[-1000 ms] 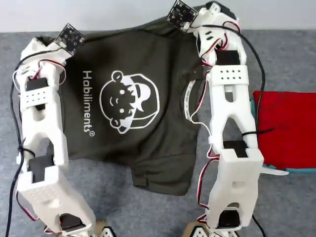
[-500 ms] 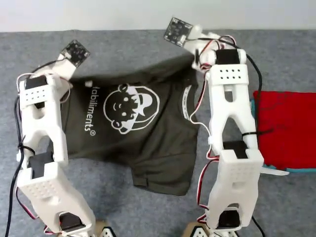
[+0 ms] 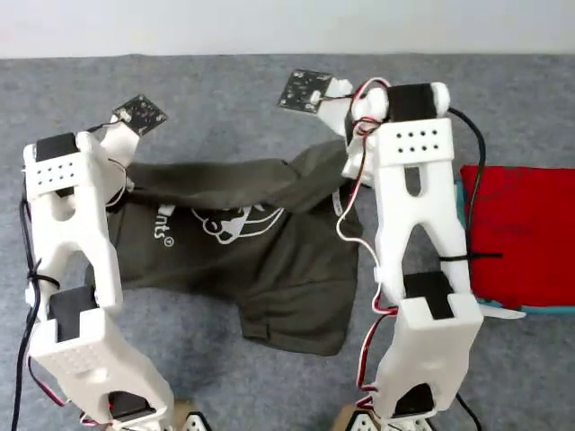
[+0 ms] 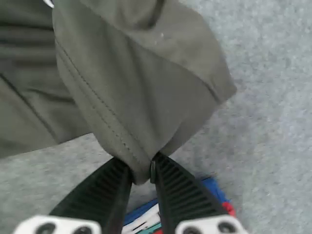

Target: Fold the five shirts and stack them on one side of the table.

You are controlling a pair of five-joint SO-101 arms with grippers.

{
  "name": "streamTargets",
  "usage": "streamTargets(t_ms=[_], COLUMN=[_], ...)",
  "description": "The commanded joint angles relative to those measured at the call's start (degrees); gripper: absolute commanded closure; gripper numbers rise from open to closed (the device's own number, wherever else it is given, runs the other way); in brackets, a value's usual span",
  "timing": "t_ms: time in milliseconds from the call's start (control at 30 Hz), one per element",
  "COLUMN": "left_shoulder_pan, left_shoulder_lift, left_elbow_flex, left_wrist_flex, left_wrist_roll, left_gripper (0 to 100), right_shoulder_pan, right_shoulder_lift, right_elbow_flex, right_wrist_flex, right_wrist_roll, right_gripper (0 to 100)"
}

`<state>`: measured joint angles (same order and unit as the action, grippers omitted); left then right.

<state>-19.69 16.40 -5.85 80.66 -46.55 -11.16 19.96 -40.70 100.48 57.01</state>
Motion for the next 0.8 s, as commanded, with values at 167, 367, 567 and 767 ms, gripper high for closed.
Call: streamTargets(t_ms=[167, 367, 567, 767], left_shoulder_pan=[-1.8, -9.1, -11.0, -10.5], left_shoulder_lift=[-3.7, -3.1, -2.9, 2.0], left_elbow_flex=[-3.8, -8.8, -8.7, -7.1], left_wrist_flex=[12.4, 12.4, 15.0, 16.4], left_wrist_roll=[-6.2, -7.9, -10.0, -12.4], left_gripper=[99, 99, 99, 99], right_shoulder_pan=[-1.4, -4.7, -9.4, -10.4], right_shoulder_lift=[-15.3, -31.6, -41.0, -45.7], right_elbow_flex=[8.6, 33.5, 51.9, 64.5], right_wrist_flex=[2.6, 2.3, 0.6, -3.1], right_wrist_roll=[-3.6, -4.4, -9.6, -12.0], right_gripper=[98.8, 98.8, 98.8, 98.8])
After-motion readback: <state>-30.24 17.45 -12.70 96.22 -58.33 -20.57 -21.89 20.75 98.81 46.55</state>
